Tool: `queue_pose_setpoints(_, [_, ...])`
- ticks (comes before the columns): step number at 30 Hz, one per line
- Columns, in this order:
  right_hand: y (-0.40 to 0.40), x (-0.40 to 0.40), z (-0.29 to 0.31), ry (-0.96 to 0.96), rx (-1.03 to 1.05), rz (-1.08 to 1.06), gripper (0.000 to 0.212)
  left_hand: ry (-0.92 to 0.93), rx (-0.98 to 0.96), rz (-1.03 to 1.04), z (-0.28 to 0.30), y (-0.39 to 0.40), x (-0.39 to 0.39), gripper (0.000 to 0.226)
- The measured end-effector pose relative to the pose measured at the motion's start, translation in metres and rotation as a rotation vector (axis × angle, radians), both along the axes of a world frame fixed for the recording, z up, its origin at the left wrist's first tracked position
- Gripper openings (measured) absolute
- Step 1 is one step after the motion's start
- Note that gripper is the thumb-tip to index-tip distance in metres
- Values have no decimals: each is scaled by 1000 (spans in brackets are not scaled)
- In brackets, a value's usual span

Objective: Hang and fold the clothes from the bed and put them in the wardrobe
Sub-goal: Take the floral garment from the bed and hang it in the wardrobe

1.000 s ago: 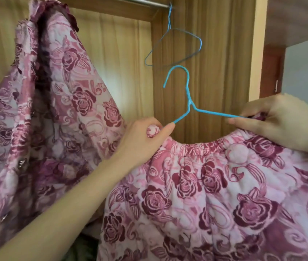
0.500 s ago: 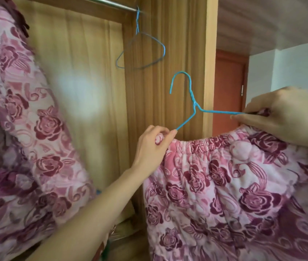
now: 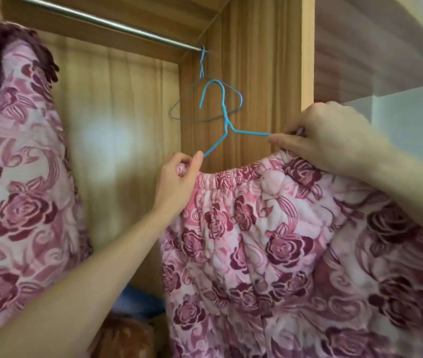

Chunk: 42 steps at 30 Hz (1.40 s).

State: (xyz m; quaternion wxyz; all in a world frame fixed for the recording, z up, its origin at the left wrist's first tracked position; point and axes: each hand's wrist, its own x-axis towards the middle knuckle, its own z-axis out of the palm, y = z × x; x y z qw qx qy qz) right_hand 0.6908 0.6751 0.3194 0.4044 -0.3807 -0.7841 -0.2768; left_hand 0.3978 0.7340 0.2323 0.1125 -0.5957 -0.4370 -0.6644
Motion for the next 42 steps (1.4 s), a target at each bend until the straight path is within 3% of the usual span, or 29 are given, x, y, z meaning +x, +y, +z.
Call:
queue_pose_setpoints(5, [19,-37,22,66,93,-120,38,29,-87,372,44,6,-16,53])
queue_pose_setpoints(10, [33,-74,48,101,93,-228,40,-185,-275,70,81,17,-15,64])
queue_pose_setpoints(12, [41,-85,64,133,79,-239,34,-181,-290,0,91,19,-21,66])
queue_pose_setpoints(18, [58,-123,119,188,166,-193,25,25,-246,65,118,21,-35,65])
queue_pose_setpoints(27, [90,-181,166,214,177,-168,26,85,-262,132,148,28,-60,76])
queue_pose_setpoints(39, [124,-237,204,173,161,-163,31,182,-293,63,188,35,-84,100])
queue_pose_setpoints(42, [127,-236,210,180,192,-179,28,189,-302,89,190,41,-85,92])
